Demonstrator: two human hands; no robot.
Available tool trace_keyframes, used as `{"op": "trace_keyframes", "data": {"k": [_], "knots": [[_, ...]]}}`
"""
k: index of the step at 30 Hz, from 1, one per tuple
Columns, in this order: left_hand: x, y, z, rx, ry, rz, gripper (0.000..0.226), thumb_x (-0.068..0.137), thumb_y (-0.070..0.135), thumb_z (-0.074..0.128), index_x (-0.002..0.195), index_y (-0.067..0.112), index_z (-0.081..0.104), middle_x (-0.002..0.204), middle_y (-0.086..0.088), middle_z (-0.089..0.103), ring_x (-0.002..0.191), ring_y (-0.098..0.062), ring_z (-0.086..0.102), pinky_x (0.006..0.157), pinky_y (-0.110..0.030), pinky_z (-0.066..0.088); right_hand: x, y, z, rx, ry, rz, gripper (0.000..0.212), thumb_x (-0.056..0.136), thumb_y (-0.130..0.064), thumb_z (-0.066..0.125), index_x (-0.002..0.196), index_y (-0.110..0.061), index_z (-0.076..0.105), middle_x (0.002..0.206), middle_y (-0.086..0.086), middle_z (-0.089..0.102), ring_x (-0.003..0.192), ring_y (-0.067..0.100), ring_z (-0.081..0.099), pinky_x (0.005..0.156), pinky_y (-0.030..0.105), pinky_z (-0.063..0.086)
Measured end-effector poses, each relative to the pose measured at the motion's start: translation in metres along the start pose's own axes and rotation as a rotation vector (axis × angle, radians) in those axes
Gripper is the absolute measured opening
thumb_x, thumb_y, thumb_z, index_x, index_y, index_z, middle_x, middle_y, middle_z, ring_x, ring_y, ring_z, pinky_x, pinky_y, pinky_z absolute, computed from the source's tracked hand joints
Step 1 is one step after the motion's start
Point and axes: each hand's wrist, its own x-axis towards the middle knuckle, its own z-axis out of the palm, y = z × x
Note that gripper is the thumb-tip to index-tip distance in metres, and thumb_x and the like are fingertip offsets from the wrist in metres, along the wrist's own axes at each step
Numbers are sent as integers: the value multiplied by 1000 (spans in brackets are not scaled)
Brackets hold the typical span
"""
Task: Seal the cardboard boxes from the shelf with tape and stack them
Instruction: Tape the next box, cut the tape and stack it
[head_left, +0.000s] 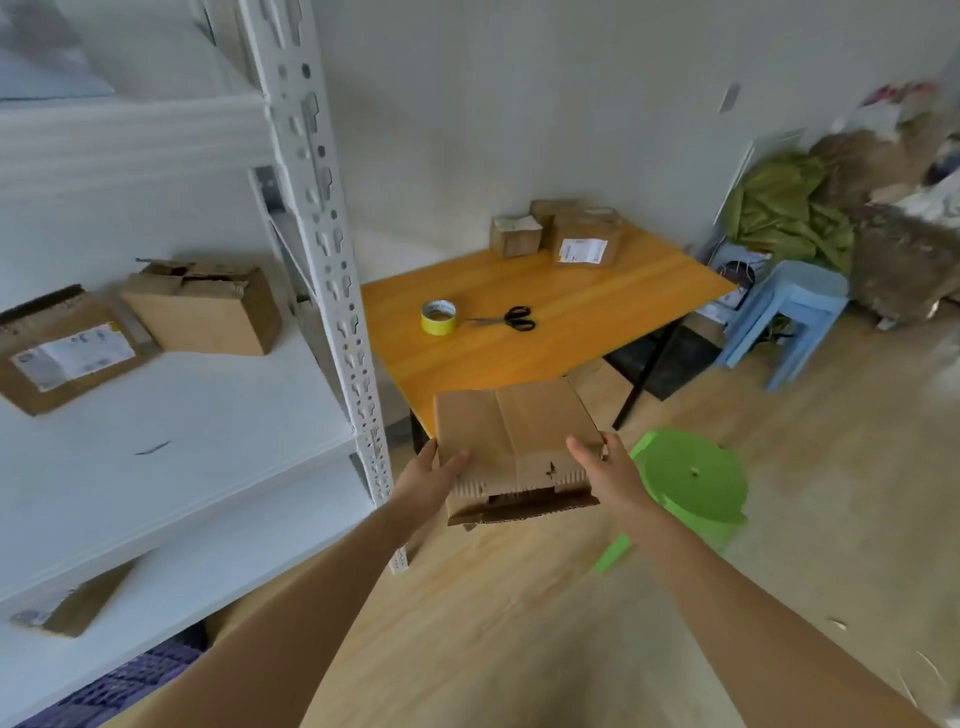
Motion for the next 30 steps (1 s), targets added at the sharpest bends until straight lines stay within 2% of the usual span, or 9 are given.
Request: {"op": "trace_keyframes", "data": {"k": [3, 6, 8, 10, 13, 15, 18, 21, 30], "knots": [[35, 24, 21, -7, 59, -19, 60, 95, 47, 50, 147, 27, 29, 118, -3, 59, 98, -21, 59, 93, -37, 49, 47, -13, -20, -26, -31, -8, 55, 97, -45, 53, 142, -18, 37, 129, -1, 51, 108, 17, 49, 88, 34, 40], [66, 44, 34, -17, 103, -62, 64, 94, 49, 50, 149, 29, 24, 118, -2, 59, 90, -17, 60, 73, -31, 51, 89, -24, -34, -2, -69, -18, 53, 97, -43, 54, 141, -18, 39, 133, 0, 52, 107, 16, 49, 87, 33, 39], [87, 57, 39, -31, 126, -79, 67, 93, 50, 51, 150, 30, 23, 113, 0, 58, 87, -16, 59, 68, -28, 50, 115, -30, -40, 6, -93, -12, 54, 96, -43, 55, 142, -18, 38, 133, 0, 52, 111, 19, 50, 88, 33, 39], [111, 70, 42, -47, 140, -95, 70, 92, 51, 52, 150, 31, 21, 116, 0, 57, 93, -19, 59, 71, -30, 50, 144, -35, -43, 9, -104, -6, 54, 96, -44, 55, 141, -19, 39, 133, 0, 51, 117, 22, 51, 90, 34, 40], [155, 88, 43, -57, 161, -97, 68, 92, 51, 53, 150, 31, 24, 113, 1, 57, 101, -23, 58, 87, -36, 49, 192, -45, -43, 21, -139, -14, 46, 97, -43, 54, 134, -21, 41, 127, -1, 55, 106, 19, 52, 87, 34, 40], [186, 100, 39, -51, 173, -101, 67, 92, 50, 52, 149, 30, 25, 111, 2, 57, 102, -24, 58, 90, -37, 48, 225, -55, -38, 26, -147, -13, 48, 96, -44, 54, 136, -19, 41, 122, 0, 55, 102, 18, 52, 84, 34, 41], [233, 118, 27, -68, 166, -104, 67, 91, 51, 53, 149, 32, 25, 118, 1, 57, 103, -23, 58, 87, -36, 48, 275, -73, -28, 35, -154, -6, 47, 96, -45, 54, 135, -21, 40, 111, -8, 54, 95, 12, 53, 76, 30, 41], [279, 138, 13, -97, 165, -109, 66, 92, 50, 54, 149, 33, 26, 112, 5, 57, 99, -21, 58, 82, -34, 47, 323, -92, -16, 33, -163, 4, 46, 97, -45, 53, 134, -21, 41, 105, -14, 53, 90, 2, 51, 67, 26, 41], [395, 182, -10, -130, 187, -134, 60, 93, 48, 54, 146, 34, 30, 104, 10, 58, 91, -11, 58, 78, -31, 46, 444, -133, 7, 43, -221, 19, 55, 96, -43, 55, 141, -20, 33, 111, -10, 54, 92, 3, 53, 67, 25, 42]]}}
